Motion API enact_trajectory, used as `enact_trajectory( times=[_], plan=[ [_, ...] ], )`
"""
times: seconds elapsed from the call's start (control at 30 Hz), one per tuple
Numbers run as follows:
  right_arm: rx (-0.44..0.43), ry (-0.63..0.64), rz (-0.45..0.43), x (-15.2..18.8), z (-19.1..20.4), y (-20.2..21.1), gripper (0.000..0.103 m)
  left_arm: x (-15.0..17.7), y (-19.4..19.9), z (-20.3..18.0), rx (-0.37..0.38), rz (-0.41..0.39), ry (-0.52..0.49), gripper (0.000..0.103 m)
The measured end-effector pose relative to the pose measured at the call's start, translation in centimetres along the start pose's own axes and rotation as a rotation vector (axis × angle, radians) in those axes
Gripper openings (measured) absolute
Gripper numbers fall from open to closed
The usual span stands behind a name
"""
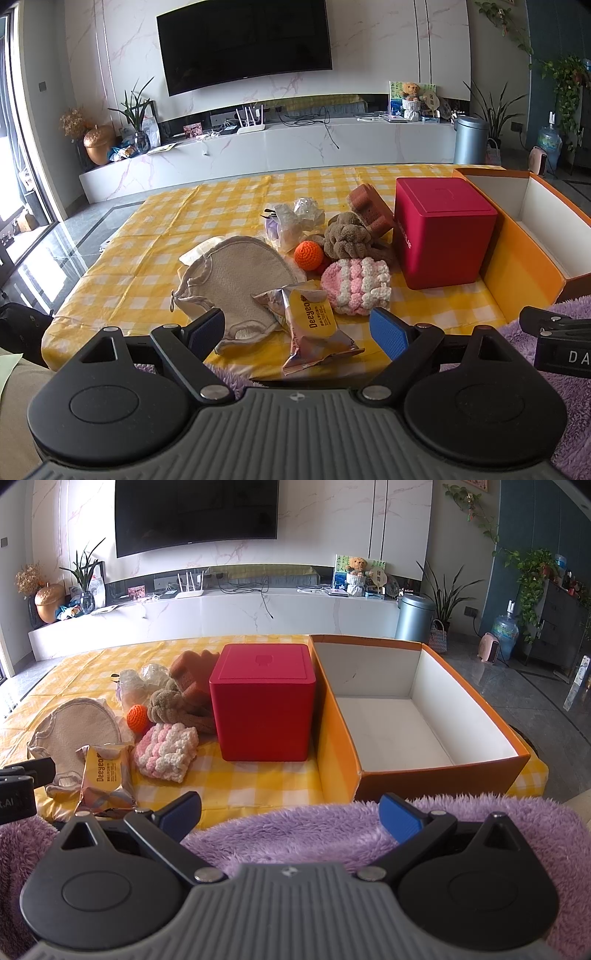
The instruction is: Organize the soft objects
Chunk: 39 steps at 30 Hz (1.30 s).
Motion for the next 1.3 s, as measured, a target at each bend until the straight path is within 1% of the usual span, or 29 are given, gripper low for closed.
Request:
enact_trajectory(
  times=[0.07, 0.1, 0.13, 0.17, 0.27, 0.33, 0.43, 0.5, 0.53, 0.57, 0.6, 0.67, 0.7, 0.73, 0.77, 0.9, 1.03, 1.1, 1.23, 1.3],
  plan=[
    [-0.007, 0.003, 0.002, 0.1, 0.1, -0.2, 0.1, 0.0, -0.1, 0.0, 0.007, 0.003, 0.005, 0.102],
    [-0.011, 0.005, 0.004, 0.2, 0.1, -0.2, 0.101, 0.0, 0.3, 0.7, 0.032, 0.015, 0.021, 0.096],
    [-0.017, 0.008, 0.009, 0.2, 0.2, -0.3, 0.101, 0.0, 0.3, 0.8, 0.037, 0.017, 0.023, 0.089],
    [-0.025, 0.011, 0.012, 0.2, 0.2, -0.4, 0.1, 0.2, -0.3, 1.2, 0.067, 0.031, 0.042, 0.086],
    [-0.071, 0.021, 0.023, 0.2, 0.5, -0.9, 0.1, 0.1, -0.5, 2.2, 0.11, 0.065, 0.071, 0.082],
    [-0.1, 0.029, 0.037, 0.0, 0.9, -1.4, 0.1, 0.0, -0.7, 2.8, 0.137, 0.091, 0.086, 0.077],
    [-0.162, 0.039, 0.06, -0.6, 1.8, -2.4, 0.1, -0.2, -1.6, 3.9, 0.195, 0.124, 0.108, 0.073],
    [-0.198, 0.066, 0.077, -1.1, 2.7, -3.2, 0.097, -0.6, -2.7, 4.6, 0.247, 0.163, 0.125, 0.071],
    [-0.212, 0.085, 0.09, -1.5, 3.4, -3.7, 0.092, -0.7, -3.0, 4.7, 0.257, 0.17, 0.133, 0.07],
    [-0.226, 0.105, 0.101, -1.8, 4.0, -4.2, 0.087, -0.8, -3.6, 4.9, 0.267, 0.177, 0.145, 0.07],
    [-0.24, 0.123, 0.109, -2.1, 4.6, -4.8, 0.084, -1.0, -4.1, 4.9, 0.277, 0.189, 0.15, 0.069],
    [-0.257, 0.162, 0.123, -2.9, 5.8, -6.0, 0.083, -1.4, -5.2, 4.9, 0.296, 0.217, 0.166, 0.069],
    [-0.263, 0.178, 0.127, -3.2, 6.3, -6.6, 0.082, -1.6, -6.1, 5.0, 0.303, 0.24, 0.184, 0.073],
    [-0.273, 0.196, 0.133, -3.7, 6.9, -7.4, 0.078, -1.7, -6.7, 4.9, 0.307, 0.256, 0.192, 0.076],
    [-0.283, 0.212, 0.137, -4.0, 7.4, -8.1, 0.075, -1.9, -7.8, 4.9, 0.308, 0.273, 0.206, 0.076],
    [-0.303, 0.279, 0.147, -4.7, 9.1, -11.0, 0.075, -2.2, -11.0, 5.1, 0.296, 0.325, 0.244, 0.077],
    [-0.307, 0.383, 0.145, -4.4, 10.6, -13.8, 0.075, -2.2, -13.4, 5.0, 0.293, 0.355, 0.277, 0.083],
    [-0.309, 0.413, 0.14, -4.2, 11.1, -14.6, 0.075, -2.1, -14.4, 4.9, 0.297, 0.371, 0.282, 0.083],
    [-0.333, 0.418, 0.159, -3.8, 11.7, -16.4, 0.074, -1.7, -15.9, 4.6, 0.271, 0.396, 0.272, 0.083],
    [-0.338, 0.41, 0.165, -3.8, 11.8, -16.9, 0.071, -1.5, -16.5, 4.5, 0.262, 0.404, 0.277, 0.083]
  ],
)
Point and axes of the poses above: each gripper's, at about its wrist camera, not at the fingertips, and y roughly against the way its jaws point, z to its left, x to its underside, the point moved 2 cm from there along -y, roughly the way its jaws point, and after that the axes turned 4 degrees about z, right-handed, at the moved point
